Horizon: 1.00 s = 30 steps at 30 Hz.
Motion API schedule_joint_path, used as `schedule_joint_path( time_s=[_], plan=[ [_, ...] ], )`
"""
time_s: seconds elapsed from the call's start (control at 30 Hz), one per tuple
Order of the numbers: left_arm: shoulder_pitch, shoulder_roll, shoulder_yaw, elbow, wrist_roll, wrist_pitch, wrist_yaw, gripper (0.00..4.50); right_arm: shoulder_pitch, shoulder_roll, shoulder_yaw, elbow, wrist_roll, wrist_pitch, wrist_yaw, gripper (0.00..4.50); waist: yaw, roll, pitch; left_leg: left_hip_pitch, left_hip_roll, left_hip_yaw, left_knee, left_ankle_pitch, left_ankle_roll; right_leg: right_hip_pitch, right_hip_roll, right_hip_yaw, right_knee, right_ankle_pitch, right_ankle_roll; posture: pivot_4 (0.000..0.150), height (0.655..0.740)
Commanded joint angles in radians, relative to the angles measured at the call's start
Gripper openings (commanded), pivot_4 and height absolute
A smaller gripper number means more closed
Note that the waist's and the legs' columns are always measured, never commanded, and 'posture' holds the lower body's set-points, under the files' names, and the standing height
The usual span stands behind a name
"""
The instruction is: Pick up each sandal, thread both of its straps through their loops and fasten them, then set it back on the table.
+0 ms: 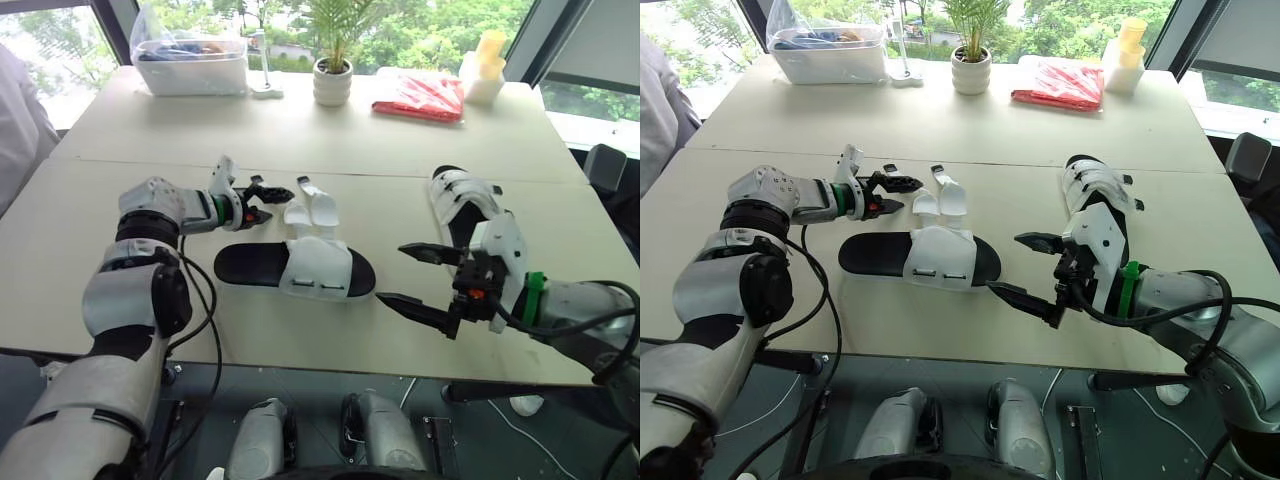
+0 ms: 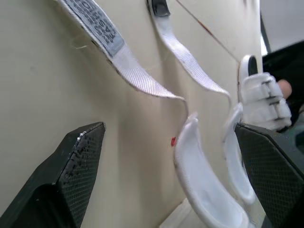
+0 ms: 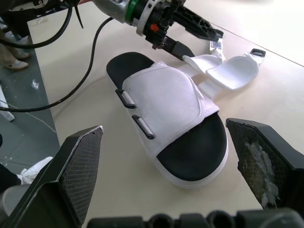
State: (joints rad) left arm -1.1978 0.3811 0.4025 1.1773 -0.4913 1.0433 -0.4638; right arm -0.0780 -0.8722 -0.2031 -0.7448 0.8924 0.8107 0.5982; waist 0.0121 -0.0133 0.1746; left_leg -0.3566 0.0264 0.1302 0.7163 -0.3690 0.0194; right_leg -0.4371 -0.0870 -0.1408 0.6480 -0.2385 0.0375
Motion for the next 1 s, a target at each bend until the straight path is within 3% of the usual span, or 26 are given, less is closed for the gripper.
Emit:
schedule_joint_path(
  time_s=[0.03, 0.13, 0.23, 0.33, 0.53, 0.77, 1.0],
  plan=[
    [-0.015, -0.013, 0.064, 0.034, -0.019, -0.06, 0.095, 4.48, 0.009, 0.004, -0.039, -0.033, 0.022, -0.006, -0.01, 4.5, -0.001, 0.0, 0.0, 0.001, 0.0, 0.0, 0.0, 0.0, 0.0, 0.001, 0.0, 0.0, 0.0, 0.0, 0.0, 0.15, 0.7288],
    [-0.014, -0.07, 0.167, 0.078, -0.074, -0.191, 0.261, 4.48, 0.003, 0.008, -0.028, -0.033, 0.021, -0.01, -0.016, 4.5, 0.001, 0.0, 0.0, 0.002, 0.0, 0.0, 0.0, 0.0, 0.0, 0.002, 0.0, 0.0, 0.0, 0.0, 0.0, 0.15, 0.7288],
    [-0.019, -0.098, 0.223, 0.095, -0.105, -0.252, 0.33, 4.48, -0.009, 0.006, -0.022, -0.031, 0.022, -0.012, -0.013, 4.5, 0.001, 0.0, -0.001, 0.003, 0.0, 0.0, 0.0, 0.0, 0.0, 0.003, -0.001, 0.0, 0.0, 0.0, 0.0, 0.15, 0.7288],
    [-0.031, -0.116, 0.243, 0.101, -0.119, -0.278, 0.33, 3.28, -0.026, 0.005, -0.024, -0.028, 0.029, -0.01, -0.014, 4.5, 0.001, 0.0, -0.001, 0.003, 0.0, 0.0, 0.0, 0.0, 0.0, 0.003, -0.001, 0.0, 0.0, 0.0, 0.0, 0.15, 0.7288],
    [-0.037, -0.126, 0.234, 0.112, -0.103, -0.315, 0.339, 0.21, -0.055, 0.014, -0.032, -0.016, 0.026, -0.011, -0.043, 4.5, 0.0, -0.001, -0.001, 0.001, 0.0, 0.0, 0.0, 0.0, 0.0, 0.002, 0.0, -0.001, -0.001, 0.0, 0.0, 0.15, 0.7288],
    [-0.036, -0.105, 0.202, 0.101, -0.074, -0.343, 0.26, 0.1, -0.062, 0.018, -0.036, -0.012, 0.033, -0.008, -0.061, 4.5, -0.001, -0.001, 0.0, 0.001, 0.0, 0.0, 0.0, 0.0, -0.001, 0.002, 0.001, -0.001, -0.001, 0.0, 0.0, 0.15, 0.7288],
    [-0.044, -0.062, -0.087, -0.017, 0.115, -0.479, -0.298, 0.1, -0.051, 0.019, -0.028, -0.018, 0.031, -0.006, -0.066, 4.5, -0.002, 0.0, 0.0, 0.001, 0.0, 0.001, -0.001, 0.0, -0.001, 0.002, 0.005, -0.002, -0.001, 0.0, 0.0, 0.15, 0.7288]
  ],
)
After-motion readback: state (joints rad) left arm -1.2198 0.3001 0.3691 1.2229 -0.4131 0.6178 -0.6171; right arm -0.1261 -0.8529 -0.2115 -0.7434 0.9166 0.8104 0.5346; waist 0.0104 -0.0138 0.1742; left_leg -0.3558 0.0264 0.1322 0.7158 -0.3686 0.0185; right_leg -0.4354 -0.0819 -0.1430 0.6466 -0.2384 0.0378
